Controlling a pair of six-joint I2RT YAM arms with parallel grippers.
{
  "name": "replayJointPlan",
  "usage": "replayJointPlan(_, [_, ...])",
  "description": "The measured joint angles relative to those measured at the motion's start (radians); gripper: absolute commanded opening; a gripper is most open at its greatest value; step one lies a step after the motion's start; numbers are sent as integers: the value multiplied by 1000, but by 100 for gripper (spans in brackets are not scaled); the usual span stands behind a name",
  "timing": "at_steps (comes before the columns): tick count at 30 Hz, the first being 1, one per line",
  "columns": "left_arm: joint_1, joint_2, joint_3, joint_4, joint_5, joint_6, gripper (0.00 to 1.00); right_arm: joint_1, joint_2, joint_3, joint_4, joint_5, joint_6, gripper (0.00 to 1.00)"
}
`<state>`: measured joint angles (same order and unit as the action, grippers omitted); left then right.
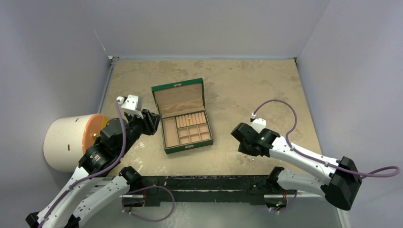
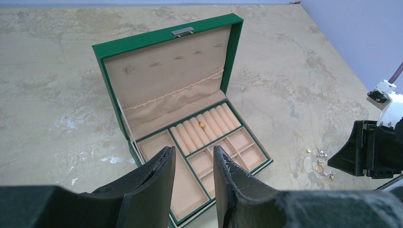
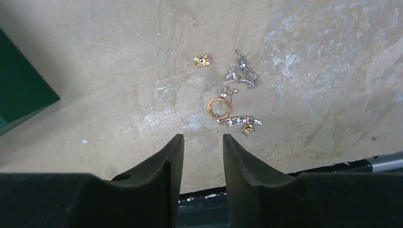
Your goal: Organize the mixed jewelry
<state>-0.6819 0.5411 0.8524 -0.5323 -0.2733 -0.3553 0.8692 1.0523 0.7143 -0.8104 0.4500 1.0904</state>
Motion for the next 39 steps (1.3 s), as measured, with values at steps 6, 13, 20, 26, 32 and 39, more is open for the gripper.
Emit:
replayJointPlan(6, [0,-2,0,0,1,0,34,-2,2,-48,-14,4,109,34])
replayJointPlan(13, [0,-2,0,0,5,0,34,-31,21,-107,-3,3,179,31])
replayJointPlan(20, [0,-2,0,0,8,0,35,-59,30,-133,55,-2,180,31])
replayJointPlan(26, [0,-2,0,0,8,0,35,-93,47,-149,109,-14,166,28])
replayJointPlan(32, [0,-2,0,0,8,0,35,-111,71,-168,138,-27,151,25])
replayJointPlan(39, [0,-2,0,0,8,0,34,-114,73,-185,160,-44,146,20])
